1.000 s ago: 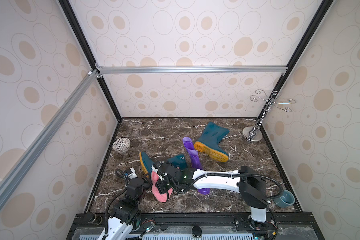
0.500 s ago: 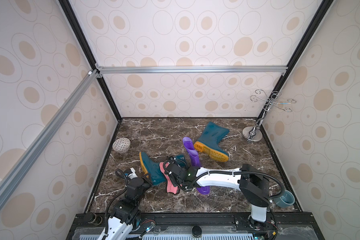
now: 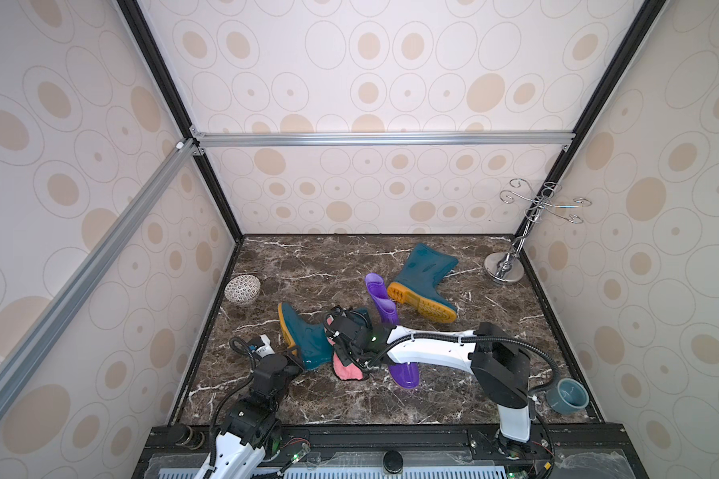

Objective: Wipe the rubber boots with a cloth
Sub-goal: Wipe the dirt off the rubber boot.

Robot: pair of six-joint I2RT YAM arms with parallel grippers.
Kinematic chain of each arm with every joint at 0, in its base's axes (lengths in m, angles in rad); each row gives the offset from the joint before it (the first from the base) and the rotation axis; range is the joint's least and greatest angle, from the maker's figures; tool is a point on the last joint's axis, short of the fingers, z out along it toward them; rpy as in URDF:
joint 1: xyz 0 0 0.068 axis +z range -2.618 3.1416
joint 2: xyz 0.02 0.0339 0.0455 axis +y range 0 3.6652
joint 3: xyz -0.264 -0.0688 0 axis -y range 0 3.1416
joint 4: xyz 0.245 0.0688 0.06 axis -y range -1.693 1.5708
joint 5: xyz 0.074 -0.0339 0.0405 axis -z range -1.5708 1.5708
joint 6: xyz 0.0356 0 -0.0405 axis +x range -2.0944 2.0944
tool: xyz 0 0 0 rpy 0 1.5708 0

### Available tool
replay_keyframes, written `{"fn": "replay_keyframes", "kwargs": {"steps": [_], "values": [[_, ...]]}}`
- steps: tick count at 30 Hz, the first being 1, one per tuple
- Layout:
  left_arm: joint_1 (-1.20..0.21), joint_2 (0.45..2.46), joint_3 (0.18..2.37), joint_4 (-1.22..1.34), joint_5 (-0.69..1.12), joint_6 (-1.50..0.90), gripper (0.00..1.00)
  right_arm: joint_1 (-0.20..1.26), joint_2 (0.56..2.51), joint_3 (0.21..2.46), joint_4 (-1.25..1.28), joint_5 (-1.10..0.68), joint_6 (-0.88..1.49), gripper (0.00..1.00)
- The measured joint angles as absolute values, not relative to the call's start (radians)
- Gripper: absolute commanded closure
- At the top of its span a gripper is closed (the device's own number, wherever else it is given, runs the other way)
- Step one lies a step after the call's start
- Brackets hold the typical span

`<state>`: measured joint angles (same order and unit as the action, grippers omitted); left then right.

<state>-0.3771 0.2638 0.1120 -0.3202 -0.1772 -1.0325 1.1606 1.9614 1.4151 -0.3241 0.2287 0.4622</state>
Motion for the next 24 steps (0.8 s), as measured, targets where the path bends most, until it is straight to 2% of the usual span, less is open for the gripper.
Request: {"fn": "replay_keyframes", "kwargs": {"steps": [6, 9, 16, 24], "values": [[-0.377, 0.264, 0.112, -0.32, -0.178, -1.032, 1.0, 1.21, 1.936, 1.427, -0.228, 0.057, 0.485, 1.0], [-0.377, 0.264, 0.112, -0.32, -0.178, -1.032, 1.0, 1.218, 1.906, 1.427, -0.197, 0.034, 0.493, 1.0], [-0.377, 0.265, 0.112, -0.32, -0.178, -1.032, 1.0, 1.152, 1.885, 1.384, -0.187, 0.078, 0.516, 1.0], [-0.377, 0.266, 0.112, -0.32, -0.177, -1.032, 1.0, 1.131, 1.848, 1.295, -0.302, 0.292, 0.484, 1.0]]}}
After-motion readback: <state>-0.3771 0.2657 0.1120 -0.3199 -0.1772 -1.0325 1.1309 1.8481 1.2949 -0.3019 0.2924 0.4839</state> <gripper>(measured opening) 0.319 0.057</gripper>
